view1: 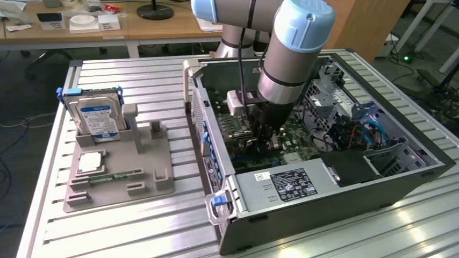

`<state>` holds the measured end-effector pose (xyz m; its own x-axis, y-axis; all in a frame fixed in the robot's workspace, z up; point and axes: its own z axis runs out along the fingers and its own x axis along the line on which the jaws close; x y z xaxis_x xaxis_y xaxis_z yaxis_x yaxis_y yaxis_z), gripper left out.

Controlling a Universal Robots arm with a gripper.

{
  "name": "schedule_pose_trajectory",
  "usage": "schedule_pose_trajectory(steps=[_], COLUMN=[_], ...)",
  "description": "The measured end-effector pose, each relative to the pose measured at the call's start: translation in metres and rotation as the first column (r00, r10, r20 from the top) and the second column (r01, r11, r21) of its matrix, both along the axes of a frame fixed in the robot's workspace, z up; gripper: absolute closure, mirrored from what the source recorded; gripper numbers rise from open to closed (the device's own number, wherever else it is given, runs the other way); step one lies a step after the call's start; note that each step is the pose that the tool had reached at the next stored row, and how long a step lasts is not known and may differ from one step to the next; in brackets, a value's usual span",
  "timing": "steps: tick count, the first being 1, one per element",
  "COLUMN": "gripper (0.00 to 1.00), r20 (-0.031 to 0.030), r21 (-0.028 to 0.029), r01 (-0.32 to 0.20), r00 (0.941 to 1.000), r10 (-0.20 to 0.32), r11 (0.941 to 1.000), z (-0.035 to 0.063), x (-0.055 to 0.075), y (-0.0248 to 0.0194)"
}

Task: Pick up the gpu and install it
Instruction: 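Insert the gpu into the slot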

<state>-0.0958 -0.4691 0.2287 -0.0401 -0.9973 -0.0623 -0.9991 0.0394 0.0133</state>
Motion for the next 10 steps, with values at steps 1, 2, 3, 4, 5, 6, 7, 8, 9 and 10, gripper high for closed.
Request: schedule_pose_trajectory(steps=[1, 2, 3, 4, 5, 6, 7, 8, 9, 10], gripper=[0.72, 0.72, 0.72, 0.72, 0.72, 0.72, 0.72, 0.72, 0.72, 0.72], r20=[0.0, 0.0, 0.0, 0.0002, 0.0002, 0.0001, -0.0002, -0.0003, -0.0002, -0.0002], r21=[0.0, 0.0, 0.0, 0.0003, 0.0002, -0.0003, -0.001, -0.0007, -0.0004, -0.0004], r01=[0.0, 0.0, 0.0, 0.0, 0.0, 0.0, 0.0, 0.0, 0.0, 0.0], r00=[1.0, 1.0, 1.0, 1.0, 1.0, 1.0, 1.0, 1.0, 1.0, 1.0], r10=[0.0, 0.0, 0.0, 0.0, 0.0, 0.0, 0.0, 0.0, 0.0, 0.0], r11=[1.0, 1.0, 1.0, 1.0, 1.0, 1.0, 1.0, 1.0, 1.0, 1.0], z=[0.0, 0.0, 0.0, -0.0001, -0.0001, -0.0001, 0.0, 0.0, 0.0, -0.0001], x=[0.0, 0.0, 0.0, 0.0, 0.0, 0.0, 0.0, 0.0001, 0.0001, 0.0001], y=[0.0, 0.0, 0.0, 0.0002, 0.0005, 0.0011, 0.002, 0.0021, 0.0022, 0.0022])
